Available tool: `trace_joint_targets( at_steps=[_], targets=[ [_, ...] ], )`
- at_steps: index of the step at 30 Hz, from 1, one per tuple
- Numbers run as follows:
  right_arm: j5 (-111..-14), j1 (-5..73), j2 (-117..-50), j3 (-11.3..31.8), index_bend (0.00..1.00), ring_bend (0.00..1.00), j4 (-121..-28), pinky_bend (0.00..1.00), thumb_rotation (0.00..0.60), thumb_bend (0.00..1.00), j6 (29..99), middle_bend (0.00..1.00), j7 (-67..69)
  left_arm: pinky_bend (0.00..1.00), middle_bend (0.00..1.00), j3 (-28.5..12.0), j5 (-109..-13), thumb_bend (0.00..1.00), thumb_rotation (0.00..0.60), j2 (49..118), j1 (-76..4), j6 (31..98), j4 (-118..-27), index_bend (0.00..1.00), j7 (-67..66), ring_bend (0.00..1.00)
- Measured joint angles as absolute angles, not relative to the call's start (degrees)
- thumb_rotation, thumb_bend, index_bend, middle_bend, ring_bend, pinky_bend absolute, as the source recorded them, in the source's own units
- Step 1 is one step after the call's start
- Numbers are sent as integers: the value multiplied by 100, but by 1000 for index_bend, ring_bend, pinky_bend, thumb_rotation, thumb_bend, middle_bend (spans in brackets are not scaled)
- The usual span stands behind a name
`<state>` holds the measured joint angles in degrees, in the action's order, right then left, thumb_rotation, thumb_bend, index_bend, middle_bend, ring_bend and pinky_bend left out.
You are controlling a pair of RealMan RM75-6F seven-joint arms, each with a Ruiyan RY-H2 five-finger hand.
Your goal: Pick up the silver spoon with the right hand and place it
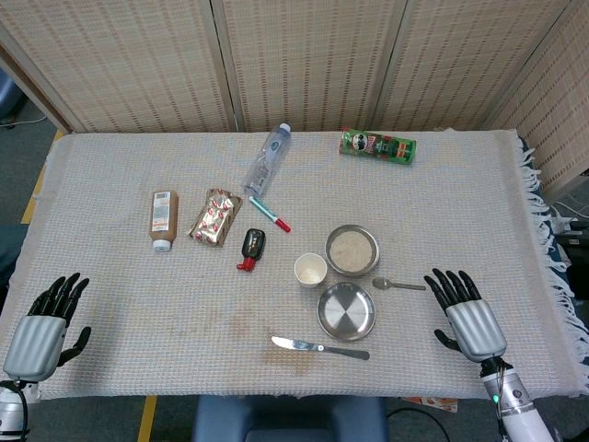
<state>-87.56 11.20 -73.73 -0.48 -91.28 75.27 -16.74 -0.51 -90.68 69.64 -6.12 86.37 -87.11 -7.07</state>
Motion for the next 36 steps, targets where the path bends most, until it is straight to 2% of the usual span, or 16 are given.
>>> trace_joint_targets(
  at_steps=[3, 10, 15, 19, 22, 28, 36],
  targets=[
    [-8694, 1142, -7418, -12, 25, 0, -9063, 0, 600, 120, 7495, 0, -1677, 185, 0, -49, -9048, 385, 600, 6972, -628, 8593, -8718, 0, -722, 0],
    [-8667, 1312, -7945, 203, 301, 0, -8361, 0, 600, 155, 7436, 0, -1071, 186, 0, -3, -9123, 385, 600, 6990, -687, 8497, -8782, 0, -781, 0],
    [-8225, 1658, -8340, 485, 402, 0, -7925, 0, 600, 188, 6835, 0, -1022, 186, 0, 72, -9239, 385, 600, 6990, -755, 8387, -8793, 0, -746, 0],
    [-7669, 2058, -8633, 758, 413, 0, -7705, 0, 600, 191, 6226, 0, -1310, 186, 0, 80, -9248, 384, 600, 6963, -785, 8353, -8793, 0, -657, 0],
    [-7344, 2235, -8811, 903, 432, 0, -7583, 0, 600, 192, 6048, 0, -1568, 186, 0, 85, -9248, 384, 600, 6937, -791, 8350, -8790, 0, -593, 0],
    [-6854, 2379, -9007, 988, 440, 0, -7323, 0, 600, 228, 5757, 0, -1816, 186, 0, 116, -9271, 405, 600, 6905, -804, 8324, -8764, 0, -561, 0],
    [-6664, 2502, -9047, 977, 480, 0, -7133, 0, 600, 271, 5576, 0, -1781, 185, 0, 154, -9335, 411, 600, 6897, -807, 8349, -8772, 0, -565, 0]
  ],
)
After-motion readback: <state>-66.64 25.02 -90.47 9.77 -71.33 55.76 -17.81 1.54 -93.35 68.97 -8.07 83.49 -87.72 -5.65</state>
